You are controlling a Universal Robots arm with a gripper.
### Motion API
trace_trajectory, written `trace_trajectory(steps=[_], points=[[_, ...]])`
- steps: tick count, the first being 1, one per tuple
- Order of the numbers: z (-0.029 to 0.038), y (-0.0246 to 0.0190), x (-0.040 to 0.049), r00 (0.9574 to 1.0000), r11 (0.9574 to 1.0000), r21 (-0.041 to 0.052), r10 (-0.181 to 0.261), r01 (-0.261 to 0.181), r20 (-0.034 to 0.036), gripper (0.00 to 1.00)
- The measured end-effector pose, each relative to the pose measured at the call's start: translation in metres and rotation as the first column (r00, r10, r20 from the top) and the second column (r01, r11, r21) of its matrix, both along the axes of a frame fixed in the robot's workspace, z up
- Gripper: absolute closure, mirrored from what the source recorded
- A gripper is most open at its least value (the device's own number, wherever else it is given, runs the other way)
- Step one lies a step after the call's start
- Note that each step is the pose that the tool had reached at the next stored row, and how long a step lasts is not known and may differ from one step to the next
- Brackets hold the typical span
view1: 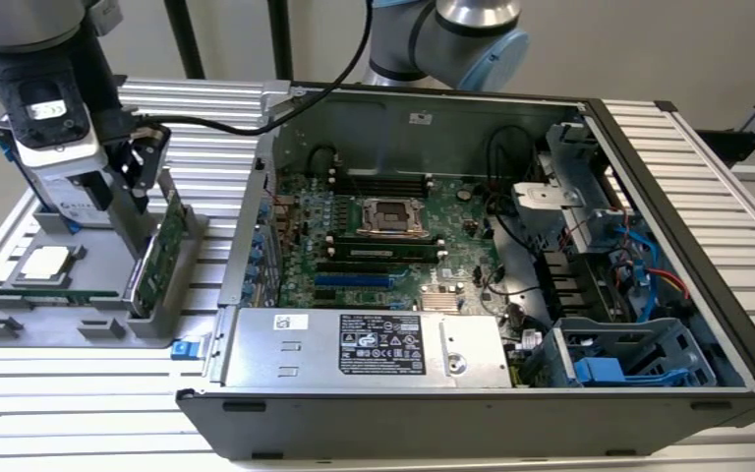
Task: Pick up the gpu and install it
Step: 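Pick up the gpu and move the gpu toward the slot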
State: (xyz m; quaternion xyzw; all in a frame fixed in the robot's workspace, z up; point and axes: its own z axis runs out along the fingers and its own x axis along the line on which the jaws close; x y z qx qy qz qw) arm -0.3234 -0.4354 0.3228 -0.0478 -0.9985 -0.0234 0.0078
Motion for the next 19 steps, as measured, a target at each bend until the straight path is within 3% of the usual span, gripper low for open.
trace_trajectory(steps=[19], points=[[-0.0063,-0.0005,-0.0024,1.0000,1.0000,0.0001,0.000,0.000,-0.0001,0.00]])
